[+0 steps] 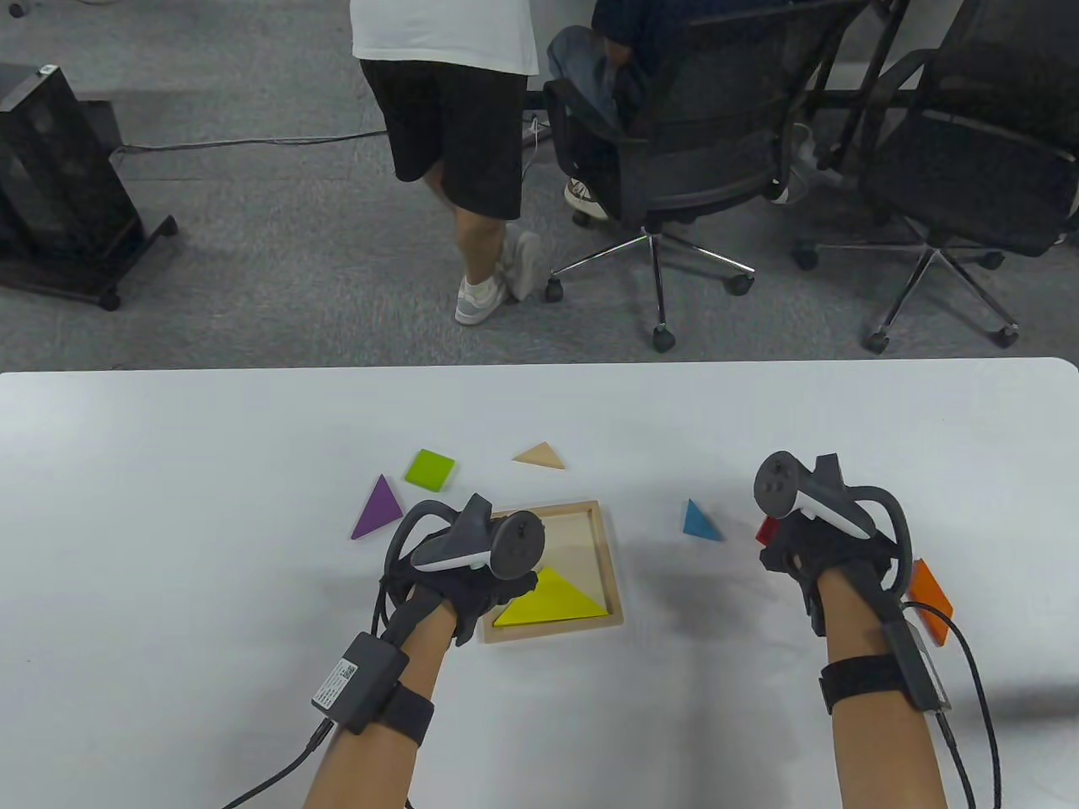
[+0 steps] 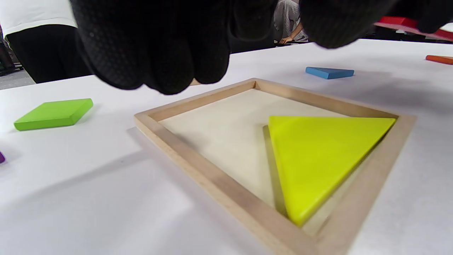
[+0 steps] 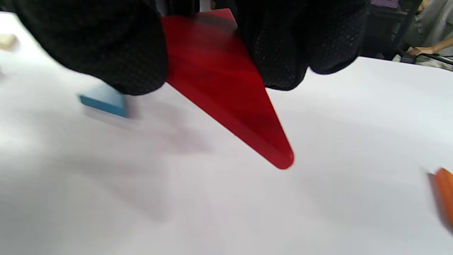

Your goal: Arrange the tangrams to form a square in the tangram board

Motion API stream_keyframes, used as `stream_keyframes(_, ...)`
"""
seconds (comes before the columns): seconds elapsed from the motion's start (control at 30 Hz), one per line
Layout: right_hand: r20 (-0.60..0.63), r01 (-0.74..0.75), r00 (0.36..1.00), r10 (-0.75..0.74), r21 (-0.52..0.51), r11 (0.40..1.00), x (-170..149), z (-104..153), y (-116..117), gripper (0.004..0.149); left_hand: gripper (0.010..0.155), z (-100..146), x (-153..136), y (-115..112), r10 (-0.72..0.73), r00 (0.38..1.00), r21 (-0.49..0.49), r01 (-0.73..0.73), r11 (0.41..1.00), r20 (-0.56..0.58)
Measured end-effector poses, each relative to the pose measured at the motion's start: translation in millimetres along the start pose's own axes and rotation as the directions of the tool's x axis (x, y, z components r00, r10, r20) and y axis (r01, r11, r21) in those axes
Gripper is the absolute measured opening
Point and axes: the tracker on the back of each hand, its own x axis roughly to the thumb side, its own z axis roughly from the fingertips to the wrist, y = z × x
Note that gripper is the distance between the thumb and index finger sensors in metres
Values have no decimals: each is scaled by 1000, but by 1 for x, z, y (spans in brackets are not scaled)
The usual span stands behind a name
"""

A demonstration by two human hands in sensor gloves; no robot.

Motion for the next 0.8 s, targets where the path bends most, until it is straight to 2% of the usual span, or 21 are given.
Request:
stream_keyframes(0.23,89,53,995,-45,-81,995,40,24,-21,84,72,4,-1,5,-7,1000,7,7,1000,-14)
stream_keyframes(0.47,169,108,982,-87,-120,987,82,38,-29,84,72,7,-5,10,7,1000,20,-7,1000,-28)
stream_keyframes(0.8,257,186,955,-150,-121,975,142,39,-28,84,73,9,-14,9,36,998,23,-35,999,-52)
